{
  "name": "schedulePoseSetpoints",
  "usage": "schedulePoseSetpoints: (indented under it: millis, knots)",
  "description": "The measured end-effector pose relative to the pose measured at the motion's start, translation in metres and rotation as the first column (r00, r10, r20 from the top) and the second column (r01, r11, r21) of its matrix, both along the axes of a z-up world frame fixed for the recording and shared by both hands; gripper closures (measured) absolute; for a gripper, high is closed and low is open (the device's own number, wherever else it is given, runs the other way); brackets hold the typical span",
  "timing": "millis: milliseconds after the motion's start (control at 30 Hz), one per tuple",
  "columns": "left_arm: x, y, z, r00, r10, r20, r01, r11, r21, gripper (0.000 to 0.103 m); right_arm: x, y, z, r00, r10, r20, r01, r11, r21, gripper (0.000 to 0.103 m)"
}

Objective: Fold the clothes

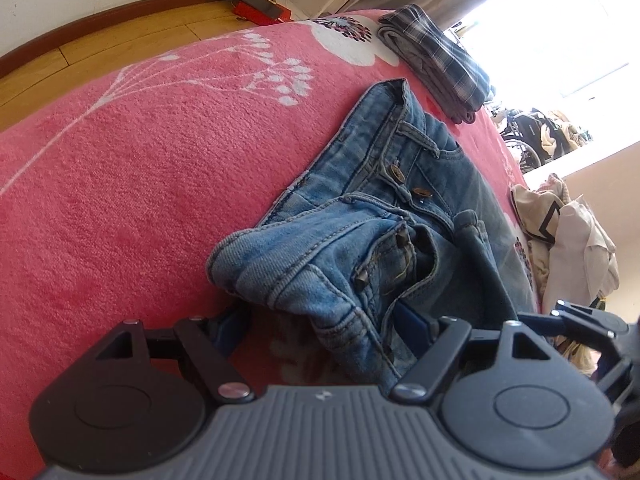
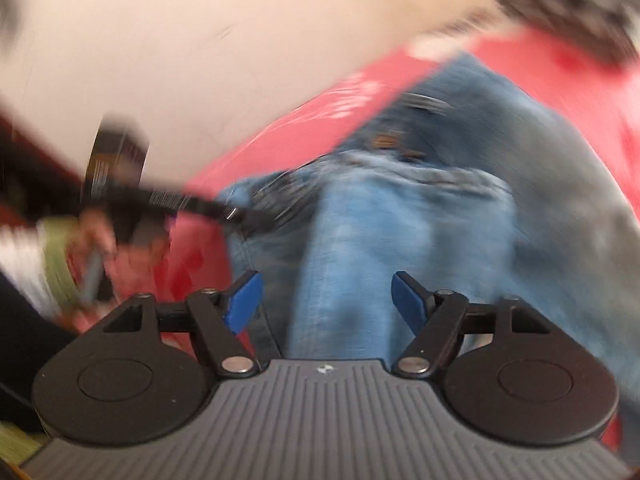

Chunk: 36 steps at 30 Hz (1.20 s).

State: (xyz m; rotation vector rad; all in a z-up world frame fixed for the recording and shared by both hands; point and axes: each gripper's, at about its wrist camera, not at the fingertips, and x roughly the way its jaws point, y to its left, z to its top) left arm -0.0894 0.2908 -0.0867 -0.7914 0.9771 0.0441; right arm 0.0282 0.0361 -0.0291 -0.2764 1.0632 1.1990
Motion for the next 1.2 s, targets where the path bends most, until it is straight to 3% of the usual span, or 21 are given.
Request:
schedulePoseSetpoints:
  millis: [33, 67, 100, 167, 200, 267, 367, 467, 533, 600, 667, 700, 733, 800, 900, 1000, 1100, 1167, 1200]
  knots:
    - [0.000, -0.001, 0.000, 1.000, -0.003, -0.001, 0.003, 1.000, 0.008, 0.023, -0.014, 0.006, -0.001, 0.996, 0.040, 0.074, -0.039, 0.999, -0.022, 0.033]
    - [0.001, -0.002, 0.001, 1.000, -0.007, -0.001, 0.007, 1.000, 0.015, 0.023, -0.025, 0.011, -0.004, 0.988, 0.073, 0.136, -0.067, 0.997, -0.049, 0.045]
    - [0.001, -0.003, 0.001, 1.000, -0.011, 0.000, 0.011, 1.000, 0.021, 0.022, -0.027, 0.011, -0.010, 0.984, 0.074, 0.164, -0.063, 0.995, -0.071, 0.071]
    - [0.001, -0.005, 0.001, 1.000, -0.019, 0.003, 0.019, 0.999, 0.034, 0.021, -0.021, -0.002, -0.011, 0.985, -0.001, 0.175, 0.011, 0.998, -0.058, 0.096]
    - [0.002, -0.006, 0.001, 1.000, -0.024, 0.004, 0.024, 0.999, 0.040, 0.020, -0.016, -0.017, -0.007, 0.986, -0.071, 0.154, 0.075, 0.997, -0.021, 0.099]
    - [0.003, -0.008, 0.001, 0.999, -0.034, 0.003, 0.034, 0.998, 0.051, 0.019, -0.010, -0.053, 0.007, 0.970, -0.203, 0.134, 0.200, 0.979, 0.036, 0.100]
    - [0.005, -0.009, 0.002, 0.999, -0.047, -0.005, 0.047, 0.997, 0.059, 0.017, -0.012, -0.120, 0.023, 0.932, -0.354, 0.085, 0.353, 0.935, 0.020, 0.101]
    - [0.006, -0.007, 0.002, 0.999, -0.049, -0.012, 0.050, 0.997, 0.051, 0.017, -0.026, -0.187, 0.018, 0.875, -0.483, 0.041, 0.484, 0.865, -0.130, 0.100]
    - [0.006, -0.006, 0.001, 0.999, -0.051, -0.014, 0.052, 0.997, 0.049, 0.017, -0.038, -0.224, 0.000, 0.827, -0.562, 0.023, 0.545, 0.789, -0.283, 0.099]
    - [0.007, -0.007, 0.002, 0.998, -0.055, -0.016, 0.056, 0.997, 0.054, 0.017, -0.046, -0.254, -0.016, 0.760, -0.649, -0.008, 0.594, 0.700, -0.396, 0.092]
    - [0.008, -0.008, 0.002, 0.998, -0.058, -0.020, 0.059, 0.996, 0.060, 0.017, -0.049, -0.276, -0.016, 0.700, -0.712, -0.057, 0.633, 0.655, -0.412, 0.090]
    - [0.008, -0.008, 0.002, 0.998, -0.059, -0.023, 0.060, 0.996, 0.062, 0.017, -0.050, -0.284, -0.011, 0.679, -0.730, -0.077, 0.652, 0.648, -0.394, 0.081]
    - [0.009, -0.009, 0.002, 0.998, -0.059, -0.025, 0.060, 0.996, 0.064, 0.017, -0.051, -0.292, -0.001, 0.675, -0.733, -0.083, 0.666, 0.654, -0.359, 0.075]
    - [0.009, -0.009, 0.002, 0.998, -0.059, -0.028, 0.061, 0.996, 0.064, 0.016, -0.055, -0.306, 0.022, 0.681, -0.728, -0.080, 0.686, 0.672, -0.280, 0.042]
    - [0.009, -0.008, 0.002, 0.998, -0.062, -0.024, 0.063, 0.996, 0.056, 0.014, -0.061, -0.326, 0.039, 0.750, -0.621, -0.229, 0.562, 0.780, -0.276, 0.028]
    - [0.007, -0.008, 0.001, 0.998, -0.060, -0.013, 0.061, 0.997, 0.053, 0.014, -0.073, -0.328, 0.036, 0.812, -0.442, -0.381, 0.308, 0.880, -0.362, 0.025]
    - [0.006, -0.007, 0.001, 0.998, -0.058, -0.006, 0.058, 0.997, 0.049, 0.014, -0.067, -0.301, 0.030, 0.854, -0.321, -0.410, 0.145, 0.902, -0.407, 0.026]
    - [0.006, -0.006, 0.001, 0.999, -0.050, -0.004, 0.051, 0.998, 0.040, 0.014, -0.040, -0.270, 0.041, 0.900, -0.233, -0.368, 0.123, 0.947, -0.298, 0.025]
    - [0.006, -0.005, 0.000, 0.999, -0.043, -0.003, 0.044, 0.999, 0.031, 0.014, -0.022, -0.253, 0.052, 0.924, -0.181, -0.338, 0.119, 0.973, -0.196, 0.025]
